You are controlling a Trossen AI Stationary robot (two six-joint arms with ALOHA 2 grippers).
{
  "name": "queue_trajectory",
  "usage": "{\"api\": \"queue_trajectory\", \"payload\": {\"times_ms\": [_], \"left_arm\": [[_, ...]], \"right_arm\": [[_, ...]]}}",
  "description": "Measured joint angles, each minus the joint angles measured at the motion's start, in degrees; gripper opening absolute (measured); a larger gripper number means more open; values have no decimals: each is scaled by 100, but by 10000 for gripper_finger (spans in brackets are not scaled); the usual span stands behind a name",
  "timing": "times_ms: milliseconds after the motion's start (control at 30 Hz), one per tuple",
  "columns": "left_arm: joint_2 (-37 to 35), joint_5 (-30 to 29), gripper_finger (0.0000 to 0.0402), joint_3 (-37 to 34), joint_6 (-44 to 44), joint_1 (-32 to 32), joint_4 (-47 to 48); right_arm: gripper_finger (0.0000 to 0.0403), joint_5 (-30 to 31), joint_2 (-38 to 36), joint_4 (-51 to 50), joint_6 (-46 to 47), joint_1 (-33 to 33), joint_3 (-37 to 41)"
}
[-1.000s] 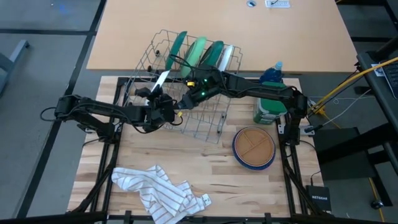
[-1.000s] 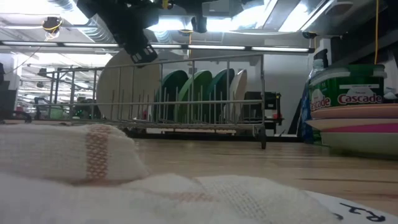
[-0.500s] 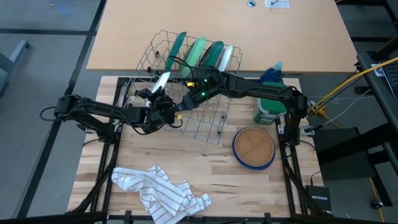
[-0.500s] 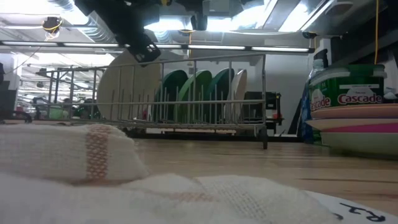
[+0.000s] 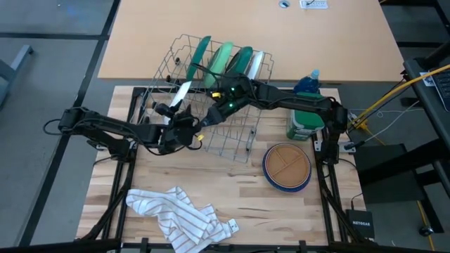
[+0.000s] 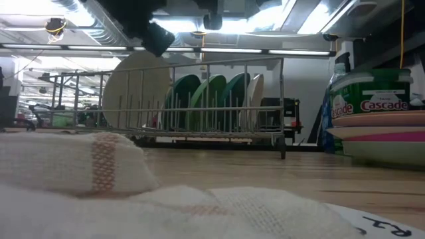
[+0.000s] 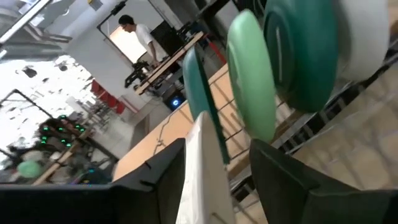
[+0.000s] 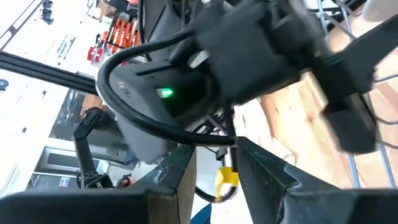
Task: Sort dishes
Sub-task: Put the brown plate in the dish rack
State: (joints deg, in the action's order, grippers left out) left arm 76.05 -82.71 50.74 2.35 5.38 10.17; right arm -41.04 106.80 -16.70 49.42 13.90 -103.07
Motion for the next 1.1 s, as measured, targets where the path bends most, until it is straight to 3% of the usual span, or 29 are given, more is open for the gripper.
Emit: {"api": "queue_trajectory", "payload": {"times_ms": [333,567,667,800,967,1100], "left_arm": [[-330,-31,166,-2,906,398,-915],[-771,-31,166,0,1124,836,-1134],[-966,-33,166,0,1120,1097,-1132],[-1198,135,166,2,992,1455,-1107],[-1298,1206,166,5,757,1729,-1086],[-1271,2400,166,5,676,1791,-1073]], "right_arm": [[117,-54,-18,6,-48,190,0],[117,109,-392,-289,-1052,390,0],[117,701,-747,-888,-1858,417,0],[117,1939,-1313,-1975,-2933,280,-2],[117,3547,-1863,-3426,-3334,-324,-4],[117,4113,-1998,-4418,-2911,-1024,-4]]}}
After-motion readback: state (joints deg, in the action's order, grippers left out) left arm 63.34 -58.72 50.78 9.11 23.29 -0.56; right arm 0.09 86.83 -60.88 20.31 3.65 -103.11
